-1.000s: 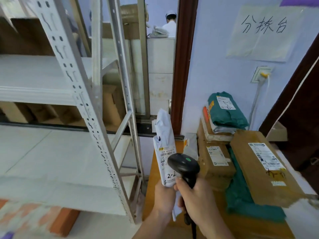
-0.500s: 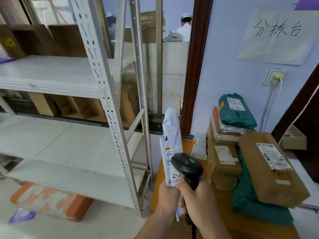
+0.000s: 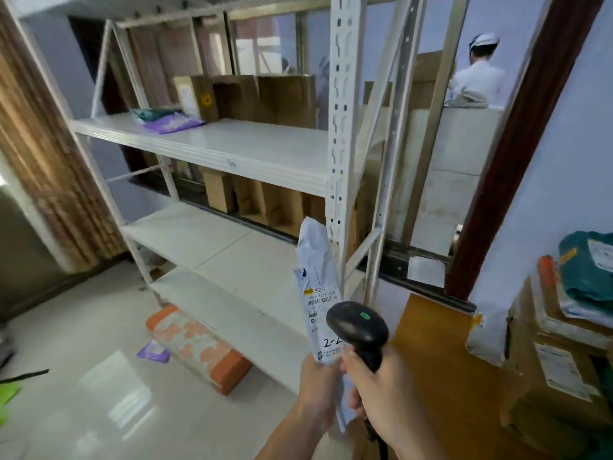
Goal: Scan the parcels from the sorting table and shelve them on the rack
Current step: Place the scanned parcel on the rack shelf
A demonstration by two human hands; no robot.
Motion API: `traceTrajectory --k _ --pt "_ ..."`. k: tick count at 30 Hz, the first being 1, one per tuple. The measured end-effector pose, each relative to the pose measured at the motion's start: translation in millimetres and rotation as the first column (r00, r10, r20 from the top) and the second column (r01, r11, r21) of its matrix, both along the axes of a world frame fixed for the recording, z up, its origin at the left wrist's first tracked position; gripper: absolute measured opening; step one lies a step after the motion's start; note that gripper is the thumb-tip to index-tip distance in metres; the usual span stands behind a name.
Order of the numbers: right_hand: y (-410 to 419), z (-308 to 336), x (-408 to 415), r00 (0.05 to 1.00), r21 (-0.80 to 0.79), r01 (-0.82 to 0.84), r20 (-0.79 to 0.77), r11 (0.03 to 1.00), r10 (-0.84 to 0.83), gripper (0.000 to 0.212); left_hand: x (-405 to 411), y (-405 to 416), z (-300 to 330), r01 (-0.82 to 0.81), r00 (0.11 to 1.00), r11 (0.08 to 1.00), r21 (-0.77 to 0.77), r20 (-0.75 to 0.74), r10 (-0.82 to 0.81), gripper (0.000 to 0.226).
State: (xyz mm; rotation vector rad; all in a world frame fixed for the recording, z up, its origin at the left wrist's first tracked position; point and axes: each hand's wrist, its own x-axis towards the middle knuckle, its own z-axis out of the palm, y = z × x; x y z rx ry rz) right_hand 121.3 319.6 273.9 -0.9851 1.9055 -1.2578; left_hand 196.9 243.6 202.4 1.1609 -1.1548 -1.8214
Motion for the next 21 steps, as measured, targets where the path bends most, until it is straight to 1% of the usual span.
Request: traceTrajectory --k 3,6,8,10,11,12,13,14,15,17,18,21 --pt "-29.9 13.1 30.2 0.992 0.008 -0.104 -0.065 0.995 0.104 0.018 45.2 -27.1 12.2 -0.075 0.996 0.997 -0.009 -0.055 0.074 0.011" --pt "-60.7 30.1 65.6 0.974 0.024 -0.200 -0.101 0.979 0.201 0.012 91.5 -57.2 30.7 -0.155 0.987 0.987 -0.049 -0.042 0.153 0.017" --pt "-83.6 43.0 95.6 0.966 0.023 -0.246 -0.073 0.969 0.247 0.009 126.6 -79.2 41.9 -0.232 0.973 0.968 -0.094 -0.011 0.232 0.012" --pt "-100.7 53.8 114.5 0.960 0.017 -0.273 -0.053 0.962 0.274 0.008 149.8 -95.7 55.3 -0.252 0.968 0.961 -0.112 -0.042 0.248 0.018" --pt "-110.7 60.3 126.4 0.956 0.010 -0.290 -0.045 0.957 0.290 0.010 163.6 -105.8 62.2 -0.255 0.967 0.959 -0.128 -0.043 0.251 0.017" --pt "-121.6 66.4 139.0 0.953 0.007 -0.301 -0.043 0.954 0.301 0.012 178.3 -116.2 68.2 -0.266 0.964 0.951 -0.158 -0.044 0.262 0.006" --pt "-131.4 72.0 150.9 0.951 0.006 -0.306 -0.044 0.952 0.306 0.015 193.5 -129.8 72.3 -0.271 0.962 0.943 -0.191 -0.039 0.269 0.009" --pt "-141.0 76.8 162.8 0.947 0.004 -0.318 -0.044 0.948 0.318 0.017 207.0 -143.5 76.3 -0.278 0.960 0.936 -0.218 -0.037 0.277 0.018" --pt "-150.2 81.3 174.1 0.943 -0.003 -0.331 -0.043 0.944 0.330 0.017 219.8 -157.6 80.5 -0.279 0.959 0.930 -0.238 -0.026 0.281 0.019" --pt "-167.7 89.5 193.5 0.937 -0.035 -0.349 -0.049 0.937 0.347 0.013 242.7 -180.4 87.2 -0.285 0.957 0.918 -0.278 -0.034 0.287 0.010" --pt "-176.2 93.3 201.6 0.935 -0.048 -0.354 -0.057 0.934 0.351 0.010 251.8 -192.0 89.4 -0.291 0.956 0.913 -0.286 -0.039 0.292 0.007" --pt "-202.6 105.8 220.6 0.932 -0.095 -0.357 -0.101 0.929 0.347 0.010 274.9 -225.2 95.8 -0.340 0.939 0.899 -0.275 -0.055 0.338 0.014"
